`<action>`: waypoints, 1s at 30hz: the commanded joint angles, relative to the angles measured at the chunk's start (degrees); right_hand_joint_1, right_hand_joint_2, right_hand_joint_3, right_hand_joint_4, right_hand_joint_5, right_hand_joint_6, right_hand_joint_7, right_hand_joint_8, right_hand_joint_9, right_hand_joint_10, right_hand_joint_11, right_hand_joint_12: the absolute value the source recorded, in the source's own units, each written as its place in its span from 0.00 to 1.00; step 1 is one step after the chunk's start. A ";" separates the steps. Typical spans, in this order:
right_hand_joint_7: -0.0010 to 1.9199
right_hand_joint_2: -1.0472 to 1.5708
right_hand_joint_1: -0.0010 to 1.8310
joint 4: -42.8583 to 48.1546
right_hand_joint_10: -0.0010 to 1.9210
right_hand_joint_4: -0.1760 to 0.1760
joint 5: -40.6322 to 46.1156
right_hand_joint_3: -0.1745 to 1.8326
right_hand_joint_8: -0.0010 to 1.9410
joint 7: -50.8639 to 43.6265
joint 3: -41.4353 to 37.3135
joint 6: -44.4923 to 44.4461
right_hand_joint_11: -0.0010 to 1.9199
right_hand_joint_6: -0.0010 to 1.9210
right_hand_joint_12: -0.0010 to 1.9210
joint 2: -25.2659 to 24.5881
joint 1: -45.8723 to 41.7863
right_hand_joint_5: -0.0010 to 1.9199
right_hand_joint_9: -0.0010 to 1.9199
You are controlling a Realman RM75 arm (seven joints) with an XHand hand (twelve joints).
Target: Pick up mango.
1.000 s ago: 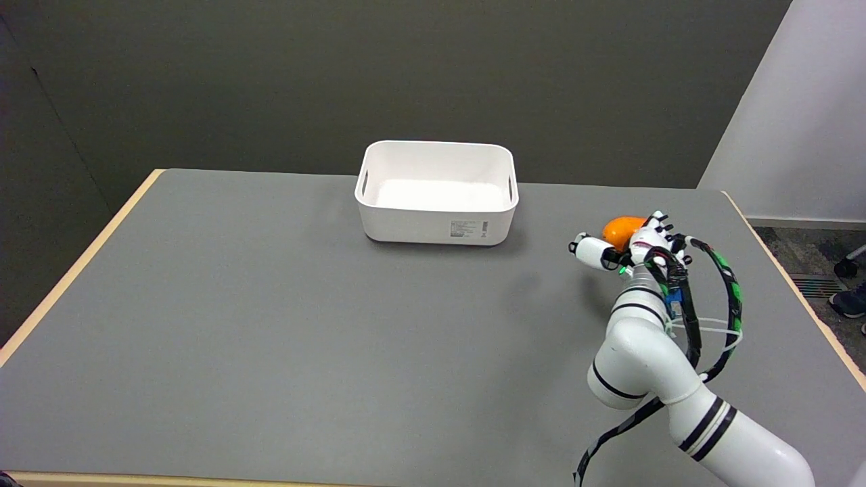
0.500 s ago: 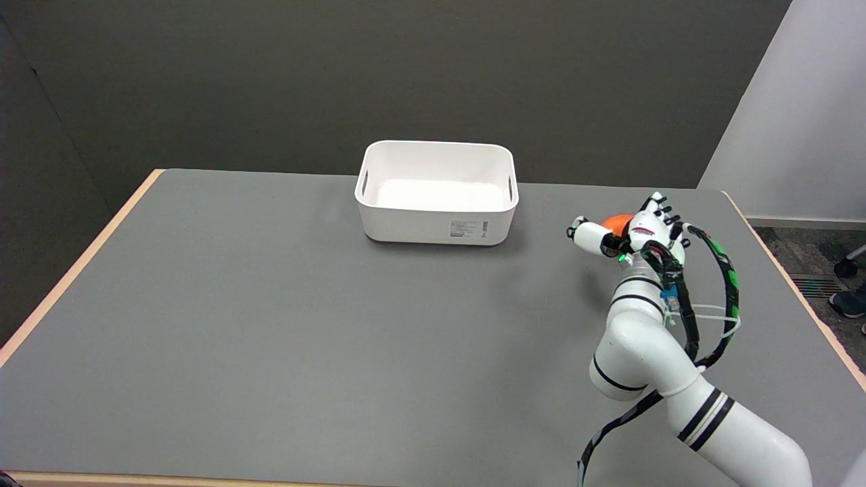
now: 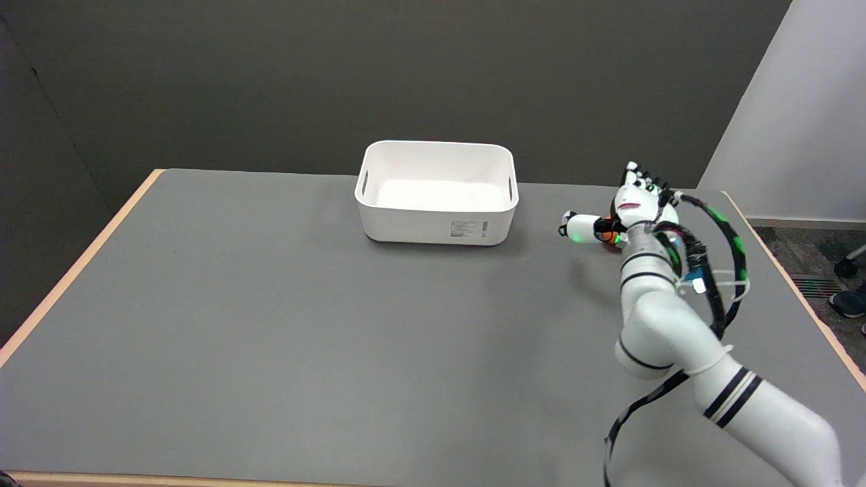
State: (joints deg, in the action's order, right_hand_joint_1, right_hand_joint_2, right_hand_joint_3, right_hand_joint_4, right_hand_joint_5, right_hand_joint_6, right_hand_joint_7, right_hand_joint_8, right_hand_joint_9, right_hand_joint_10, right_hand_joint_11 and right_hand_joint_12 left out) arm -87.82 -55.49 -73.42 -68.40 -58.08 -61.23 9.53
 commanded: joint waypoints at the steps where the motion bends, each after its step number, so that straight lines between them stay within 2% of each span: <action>1: 0.00 0.62 0.32 0.70 0.08 0.26 18.17 0.57 0.04 -24.46 -1.89 17.56 0.00 0.03 0.14 23.73 -3.44 0.01 0.01; 4: 0.00 0.62 0.28 1.80 0.08 0.30 22.02 0.55 0.02 -25.42 -2.21 20.78 0.00 0.05 0.12 28.78 -6.03 0.00 0.00; 8: 0.00 0.61 0.29 4.82 0.07 0.35 26.52 0.56 0.01 -26.43 -2.81 27.25 0.00 0.04 0.12 33.78 -8.27 0.00 0.00; 13: 0.00 0.61 0.30 8.99 0.04 0.37 30.02 0.56 0.00 -26.43 -2.39 35.39 0.00 0.04 0.12 37.31 -9.23 0.00 0.00; 16: 0.00 0.62 0.32 11.00 0.02 0.34 31.99 0.56 0.00 -26.43 -2.22 40.13 0.00 0.02 0.11 38.20 -9.24 0.00 0.00; 20: 0.00 0.62 0.34 12.21 0.01 0.35 32.06 0.57 0.00 -26.43 -2.67 44.42 0.00 0.01 0.10 38.21 -9.07 0.00 0.00; 30: 0.00 0.61 0.31 12.98 0.01 0.37 34.29 0.55 0.00 -26.43 -2.26 51.30 0.00 0.00 0.10 37.94 -6.78 0.00 0.00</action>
State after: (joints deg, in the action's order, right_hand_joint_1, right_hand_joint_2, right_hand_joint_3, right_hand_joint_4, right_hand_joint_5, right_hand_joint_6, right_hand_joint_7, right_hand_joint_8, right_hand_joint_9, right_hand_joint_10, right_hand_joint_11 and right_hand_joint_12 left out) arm -79.28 -28.86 -97.11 -70.74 -22.35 -28.82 2.27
